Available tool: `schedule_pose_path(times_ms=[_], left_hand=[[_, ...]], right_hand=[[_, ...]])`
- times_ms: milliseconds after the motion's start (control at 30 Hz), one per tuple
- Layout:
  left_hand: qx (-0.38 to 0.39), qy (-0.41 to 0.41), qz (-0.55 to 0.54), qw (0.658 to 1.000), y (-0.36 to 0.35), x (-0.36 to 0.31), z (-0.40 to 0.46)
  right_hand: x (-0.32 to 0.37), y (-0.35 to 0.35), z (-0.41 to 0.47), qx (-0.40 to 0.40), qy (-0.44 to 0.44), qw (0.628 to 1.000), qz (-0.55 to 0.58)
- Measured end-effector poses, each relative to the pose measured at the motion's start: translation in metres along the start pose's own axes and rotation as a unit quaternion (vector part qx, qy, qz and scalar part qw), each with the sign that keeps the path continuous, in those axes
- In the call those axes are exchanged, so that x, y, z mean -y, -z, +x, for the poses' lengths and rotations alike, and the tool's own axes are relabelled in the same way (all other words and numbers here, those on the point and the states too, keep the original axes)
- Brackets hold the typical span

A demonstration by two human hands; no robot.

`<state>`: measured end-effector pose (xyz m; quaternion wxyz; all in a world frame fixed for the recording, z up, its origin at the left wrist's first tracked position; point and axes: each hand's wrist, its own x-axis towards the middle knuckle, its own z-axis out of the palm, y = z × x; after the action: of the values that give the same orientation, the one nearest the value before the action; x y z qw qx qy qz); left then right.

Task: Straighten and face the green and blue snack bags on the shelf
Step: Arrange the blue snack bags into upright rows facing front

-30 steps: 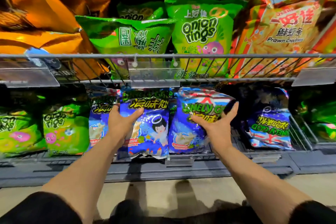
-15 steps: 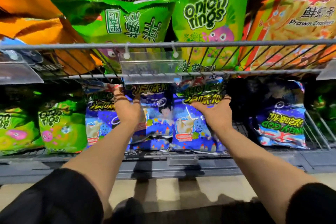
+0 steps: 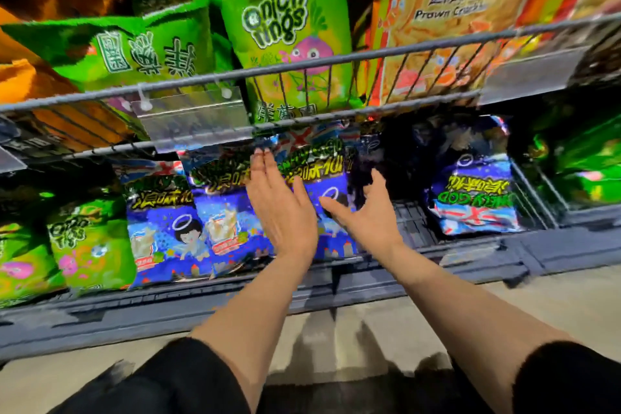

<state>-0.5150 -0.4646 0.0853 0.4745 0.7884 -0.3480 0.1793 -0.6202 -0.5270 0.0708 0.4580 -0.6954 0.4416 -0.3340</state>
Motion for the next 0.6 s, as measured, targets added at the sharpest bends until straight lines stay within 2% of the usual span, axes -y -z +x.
schedule_pose_path(times_ms=[100,200,333,500,600], left_hand=[[0.032,-0.070,-0.037,0.996,-0.022,-0.038,-0.027],[0.100,-0.088,-0.088,0.987,-0.049,-0.071,-0.053],[0.219,-0.022,-0.152,0.964,-0.089,-0.111,-0.080],[0.330,0.141,-0.165,0.919,-0.140,-0.163,-0.105],[0.364,0.141,-0.153,0.908,-0.162,-0.167,-0.109]], right_hand=[[-0.017,0.041,-0.003,-0.005,-0.002,0.999,-0.032],[-0.039,0.086,0.004,-0.025,-0.011,0.997,-0.068],[-0.068,0.147,0.012,-0.064,-0.024,0.990,-0.126],[-0.107,0.208,0.030,-0.103,-0.066,0.979,-0.163],[-0.120,0.229,0.051,-0.086,-0.093,0.974,-0.186]])
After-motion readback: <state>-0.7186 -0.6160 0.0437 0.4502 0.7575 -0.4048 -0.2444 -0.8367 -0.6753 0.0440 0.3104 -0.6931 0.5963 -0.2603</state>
